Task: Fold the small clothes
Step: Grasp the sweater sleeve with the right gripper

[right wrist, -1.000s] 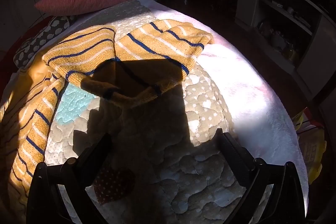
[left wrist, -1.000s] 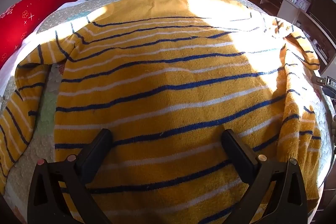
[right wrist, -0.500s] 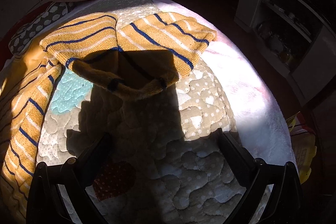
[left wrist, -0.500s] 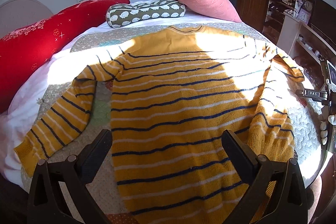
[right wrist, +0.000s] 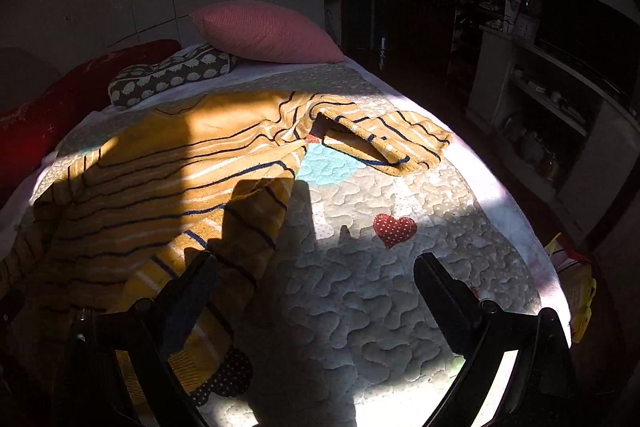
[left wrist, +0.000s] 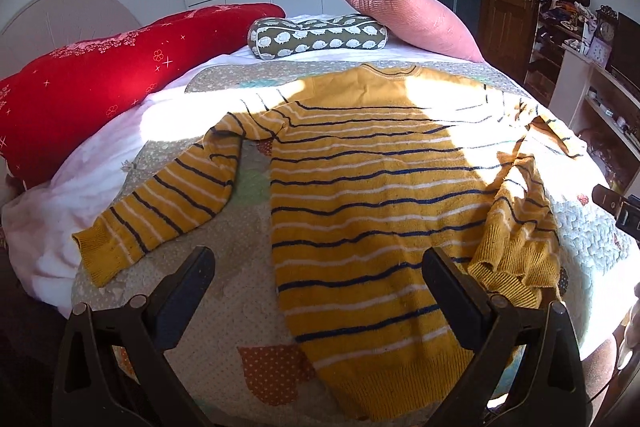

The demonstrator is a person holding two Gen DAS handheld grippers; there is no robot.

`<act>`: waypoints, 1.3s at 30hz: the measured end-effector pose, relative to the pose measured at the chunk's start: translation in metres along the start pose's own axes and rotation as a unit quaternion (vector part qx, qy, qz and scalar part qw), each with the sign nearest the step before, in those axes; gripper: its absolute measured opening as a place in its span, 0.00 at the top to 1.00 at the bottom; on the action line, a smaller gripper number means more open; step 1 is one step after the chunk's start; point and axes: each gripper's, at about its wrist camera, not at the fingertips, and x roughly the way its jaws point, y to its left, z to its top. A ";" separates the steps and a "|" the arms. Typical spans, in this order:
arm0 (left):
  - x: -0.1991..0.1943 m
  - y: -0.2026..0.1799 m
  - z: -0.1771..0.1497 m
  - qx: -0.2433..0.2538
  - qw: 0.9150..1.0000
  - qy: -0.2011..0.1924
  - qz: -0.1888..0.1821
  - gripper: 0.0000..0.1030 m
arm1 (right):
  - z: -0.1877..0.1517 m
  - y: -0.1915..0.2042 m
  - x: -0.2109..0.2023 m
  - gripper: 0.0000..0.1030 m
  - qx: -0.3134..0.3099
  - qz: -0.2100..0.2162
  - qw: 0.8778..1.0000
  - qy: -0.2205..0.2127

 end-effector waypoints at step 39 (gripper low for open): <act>0.016 -0.010 -0.049 -0.005 0.997 0.077 -0.022 0.00 | -0.077 0.105 0.003 0.25 -0.101 0.029 0.993 0.044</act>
